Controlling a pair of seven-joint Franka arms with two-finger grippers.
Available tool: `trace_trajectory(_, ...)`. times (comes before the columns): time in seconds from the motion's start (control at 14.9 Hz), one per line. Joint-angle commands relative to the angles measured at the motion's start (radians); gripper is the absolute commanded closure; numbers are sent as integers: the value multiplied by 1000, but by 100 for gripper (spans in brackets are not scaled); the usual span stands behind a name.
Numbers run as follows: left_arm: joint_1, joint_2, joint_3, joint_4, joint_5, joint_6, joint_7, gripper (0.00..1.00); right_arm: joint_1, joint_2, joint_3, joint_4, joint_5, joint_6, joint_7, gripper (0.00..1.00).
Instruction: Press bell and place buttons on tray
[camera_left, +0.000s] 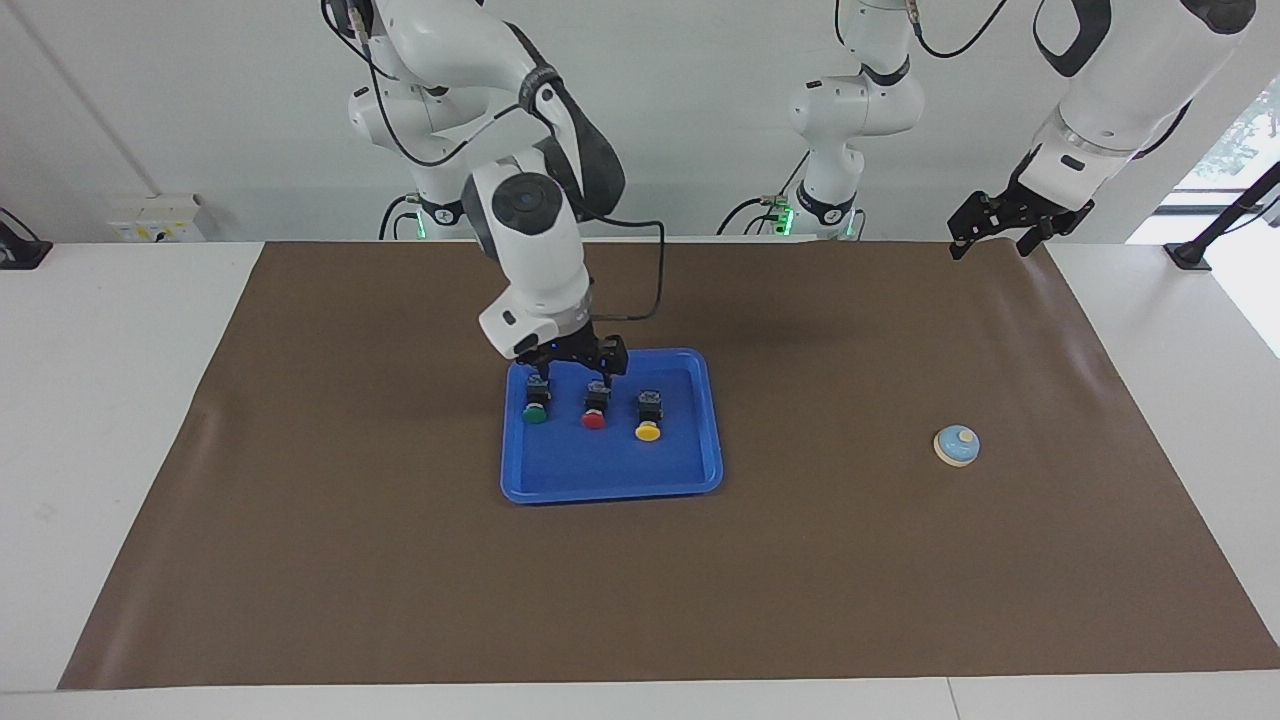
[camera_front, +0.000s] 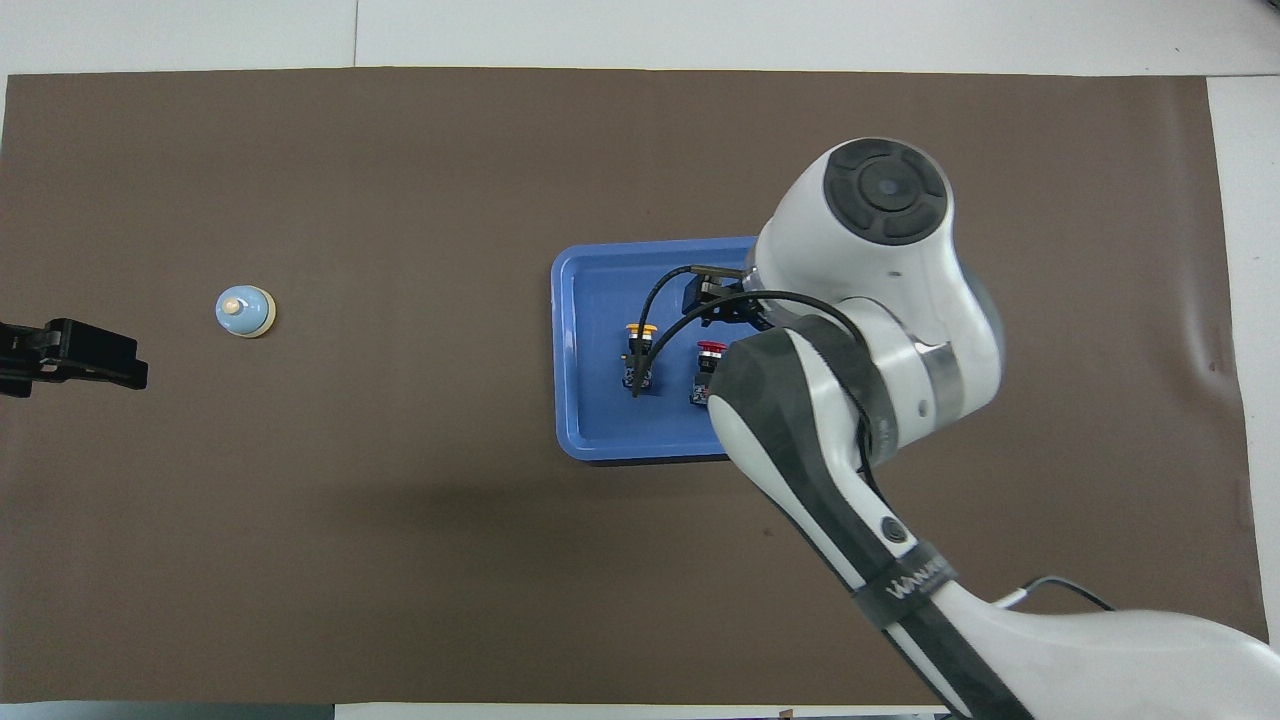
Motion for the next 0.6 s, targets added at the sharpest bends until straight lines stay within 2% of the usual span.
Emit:
trace_trajectory(0.0, 3, 0, -2, 3, 16, -8, 5, 0, -88, -161, 9, -67, -4, -91, -141, 0)
trace_trajectory(0.27, 3, 0, -2, 3, 16, -8, 5, 0, -234, -287, 9, -67, -4, -233, -377, 0)
trace_trajectory(0.54, 3, 0, -2, 3, 16, -8, 5, 0, -378, -321, 8, -63, -7, -318, -598, 0)
